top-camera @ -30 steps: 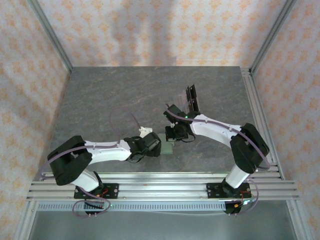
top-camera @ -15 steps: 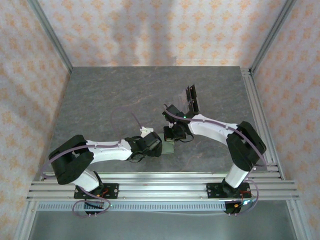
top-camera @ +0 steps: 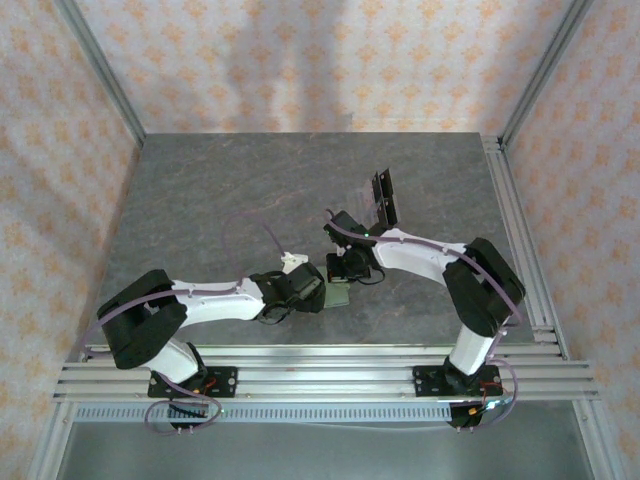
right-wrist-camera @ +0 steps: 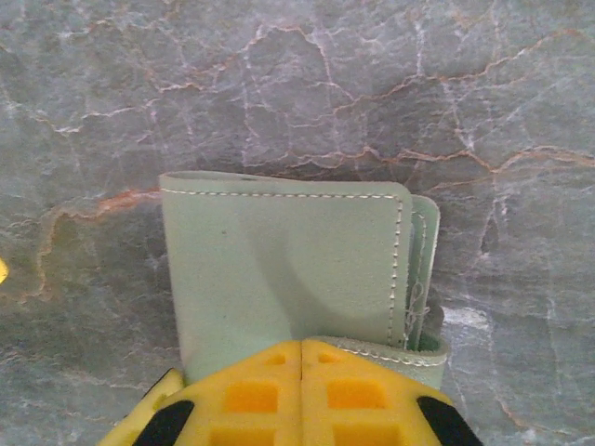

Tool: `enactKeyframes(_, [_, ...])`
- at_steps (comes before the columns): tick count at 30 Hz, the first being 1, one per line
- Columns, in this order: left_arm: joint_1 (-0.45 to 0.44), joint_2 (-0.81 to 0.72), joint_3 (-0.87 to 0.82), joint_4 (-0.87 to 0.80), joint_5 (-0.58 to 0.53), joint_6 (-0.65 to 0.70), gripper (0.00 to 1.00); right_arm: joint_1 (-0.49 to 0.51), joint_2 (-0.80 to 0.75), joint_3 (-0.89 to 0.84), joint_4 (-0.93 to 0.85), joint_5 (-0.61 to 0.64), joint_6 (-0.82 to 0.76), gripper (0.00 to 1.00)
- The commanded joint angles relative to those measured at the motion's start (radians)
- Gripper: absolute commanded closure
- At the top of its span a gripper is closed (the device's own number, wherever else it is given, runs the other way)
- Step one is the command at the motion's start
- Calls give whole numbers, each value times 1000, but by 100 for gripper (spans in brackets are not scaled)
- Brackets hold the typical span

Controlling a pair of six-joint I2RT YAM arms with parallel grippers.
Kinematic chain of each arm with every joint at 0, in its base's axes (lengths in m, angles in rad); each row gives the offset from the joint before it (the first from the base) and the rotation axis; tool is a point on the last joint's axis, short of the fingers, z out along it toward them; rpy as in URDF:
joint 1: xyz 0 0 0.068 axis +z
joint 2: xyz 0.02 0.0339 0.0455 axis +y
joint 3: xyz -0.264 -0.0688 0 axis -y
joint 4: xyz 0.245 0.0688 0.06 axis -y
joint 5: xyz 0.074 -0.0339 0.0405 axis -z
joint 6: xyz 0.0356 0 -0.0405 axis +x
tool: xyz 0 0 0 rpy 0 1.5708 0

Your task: Put the credit cards into the card holder

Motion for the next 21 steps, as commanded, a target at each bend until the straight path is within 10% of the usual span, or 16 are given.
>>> enactKeyframes(1, [0,-38,22,-24,-7,17,1,-10,11,-19,14,10,4,100])
enactKeyframes(21, [0,-32,29,-23,-6,19,1,-14,-54,-23,18,-9,20,100])
